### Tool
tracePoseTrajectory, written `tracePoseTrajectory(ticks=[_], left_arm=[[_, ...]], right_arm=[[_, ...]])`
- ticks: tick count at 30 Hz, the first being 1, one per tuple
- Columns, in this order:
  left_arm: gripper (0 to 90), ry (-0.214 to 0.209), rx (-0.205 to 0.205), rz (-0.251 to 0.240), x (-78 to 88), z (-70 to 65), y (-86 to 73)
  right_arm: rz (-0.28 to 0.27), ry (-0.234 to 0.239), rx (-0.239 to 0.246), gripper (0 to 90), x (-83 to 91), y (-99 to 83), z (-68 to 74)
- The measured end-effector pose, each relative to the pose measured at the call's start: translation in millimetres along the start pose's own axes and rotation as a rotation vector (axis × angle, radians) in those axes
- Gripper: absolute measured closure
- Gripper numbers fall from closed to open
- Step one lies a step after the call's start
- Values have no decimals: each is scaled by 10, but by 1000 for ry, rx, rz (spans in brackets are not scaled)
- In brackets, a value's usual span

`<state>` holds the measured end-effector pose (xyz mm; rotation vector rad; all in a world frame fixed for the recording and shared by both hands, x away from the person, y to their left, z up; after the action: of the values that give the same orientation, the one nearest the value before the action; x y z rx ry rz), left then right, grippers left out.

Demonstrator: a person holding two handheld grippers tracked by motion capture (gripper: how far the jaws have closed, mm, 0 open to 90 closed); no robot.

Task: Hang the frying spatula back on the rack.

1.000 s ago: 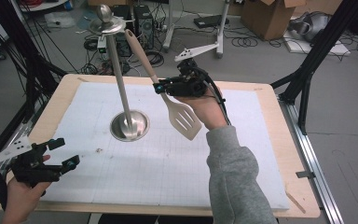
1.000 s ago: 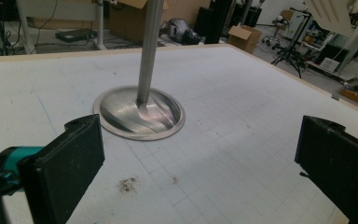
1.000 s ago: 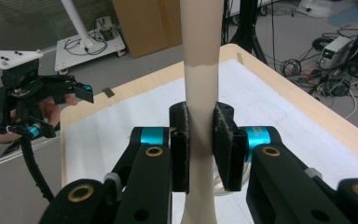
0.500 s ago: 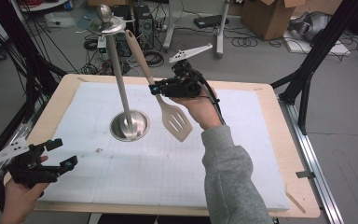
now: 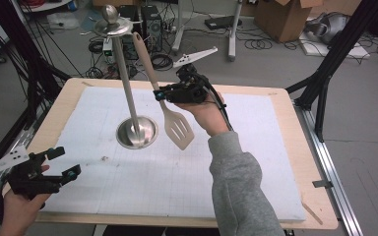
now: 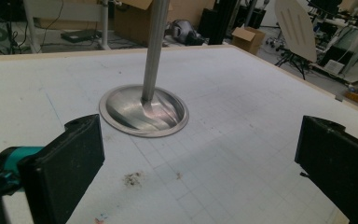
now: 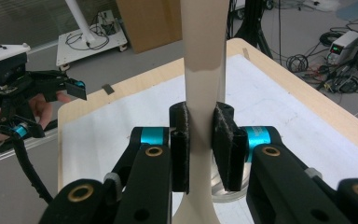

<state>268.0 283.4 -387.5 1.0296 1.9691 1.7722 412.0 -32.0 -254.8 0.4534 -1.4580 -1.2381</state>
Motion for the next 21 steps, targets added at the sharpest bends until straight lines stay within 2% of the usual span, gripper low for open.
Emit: tracePoseTrajectory(ticks=[21], left_arm=[[18, 10, 7, -1, 43, 4, -25]], right_arm=[[1, 8, 3, 780, -200, 18, -1]])
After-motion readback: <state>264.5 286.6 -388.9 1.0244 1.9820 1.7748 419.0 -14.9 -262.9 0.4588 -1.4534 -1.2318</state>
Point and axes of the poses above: each handheld gripper's, and its own axes: x roughly backward along the jaws, y roughly out of its top, z roughly to its left, the point moved 6 cm from there along -x, roughly forward along the jaws, and after that the axes turned 1 degree about -x, right-handed, at the moved point
